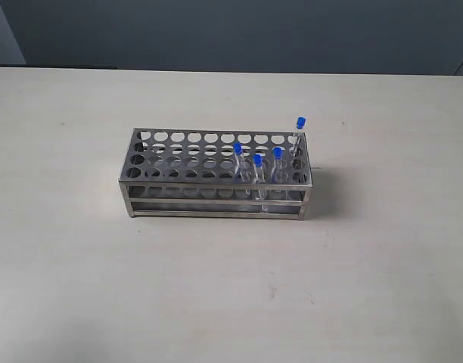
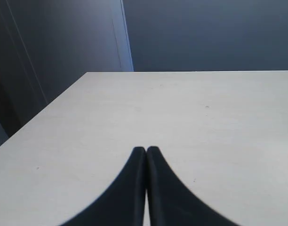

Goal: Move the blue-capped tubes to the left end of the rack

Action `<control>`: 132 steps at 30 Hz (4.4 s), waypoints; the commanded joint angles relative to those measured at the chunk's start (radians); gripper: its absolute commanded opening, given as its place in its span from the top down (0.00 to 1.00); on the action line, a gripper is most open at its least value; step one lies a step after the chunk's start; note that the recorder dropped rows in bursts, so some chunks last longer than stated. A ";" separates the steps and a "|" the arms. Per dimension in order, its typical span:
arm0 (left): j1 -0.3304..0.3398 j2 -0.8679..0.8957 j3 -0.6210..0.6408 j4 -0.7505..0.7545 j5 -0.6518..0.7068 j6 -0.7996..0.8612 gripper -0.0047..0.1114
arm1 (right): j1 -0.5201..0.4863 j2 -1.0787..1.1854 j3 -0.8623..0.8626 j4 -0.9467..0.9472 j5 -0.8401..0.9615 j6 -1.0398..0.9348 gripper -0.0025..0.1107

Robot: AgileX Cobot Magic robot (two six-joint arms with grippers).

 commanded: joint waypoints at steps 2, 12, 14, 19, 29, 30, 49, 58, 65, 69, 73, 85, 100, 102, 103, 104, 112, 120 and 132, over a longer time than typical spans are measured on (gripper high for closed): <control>0.001 -0.004 0.005 0.001 -0.012 -0.004 0.96 | 0.000 -0.006 0.003 -0.061 -0.081 -0.012 0.98; 0.001 -0.004 0.005 0.001 -0.012 -0.004 0.96 | 0.000 -0.006 0.003 0.342 -0.442 0.059 0.98; 0.001 -0.004 0.005 0.001 -0.012 -0.004 0.96 | 0.000 -0.006 0.003 0.411 -0.452 0.062 0.98; 0.001 -0.004 0.005 0.001 -0.012 -0.004 0.96 | 0.000 -0.006 0.003 0.452 -0.521 0.062 0.98; 0.001 -0.004 0.005 0.001 -0.012 -0.004 0.96 | 0.036 -0.001 -0.044 0.210 -0.799 0.242 0.98; 0.001 -0.004 0.005 0.001 -0.012 -0.004 0.96 | 0.041 0.026 -0.081 0.107 -0.824 0.295 0.98; 0.001 -0.004 0.005 0.001 -0.012 -0.004 0.96 | 0.211 1.336 -0.888 -0.247 -0.834 0.190 0.98; 0.001 -0.004 0.005 0.001 -0.012 -0.004 0.96 | 0.258 1.669 -0.771 0.027 -1.029 -0.032 0.98; 0.001 -0.004 0.005 0.001 -0.012 -0.004 0.96 | 0.258 1.710 -0.771 -0.341 -1.059 0.174 0.74; 0.001 -0.004 0.005 0.001 -0.012 -0.004 0.96 | 0.258 1.721 -0.772 -0.292 -1.014 0.229 0.53; 0.001 -0.004 0.005 0.001 -0.012 -0.004 0.96 | 0.258 1.756 -0.772 -0.268 -1.016 0.215 0.52; 0.001 -0.004 0.005 0.001 -0.012 -0.004 0.96 | 0.258 1.865 -0.772 -0.266 -1.065 0.217 0.52; 0.001 -0.004 0.005 0.001 -0.012 -0.004 0.96 | 0.258 1.943 -0.823 -0.311 -1.081 0.224 0.52; 0.001 -0.004 0.005 0.001 -0.012 -0.004 0.96 | 0.258 1.945 -0.823 -0.311 -1.073 0.224 0.52; 0.001 -0.004 0.005 0.001 -0.012 -0.004 0.96 | 0.258 1.946 -0.823 -0.311 -1.063 0.224 0.52; 0.001 -0.004 0.005 0.001 -0.012 -0.004 0.96 | 0.258 1.946 -0.823 -0.311 -1.054 0.224 0.52; 0.001 -0.004 0.005 0.001 -0.012 -0.004 0.96 | 0.258 1.964 -0.823 -0.309 -1.049 0.226 0.67; 0.001 -0.004 0.005 0.001 -0.012 -0.004 0.96 | 0.258 1.964 -0.823 -0.317 -1.049 0.251 0.97; 0.001 -0.004 0.005 0.001 -0.012 -0.004 0.96 | 0.258 1.906 -0.823 -0.320 -1.009 0.251 0.97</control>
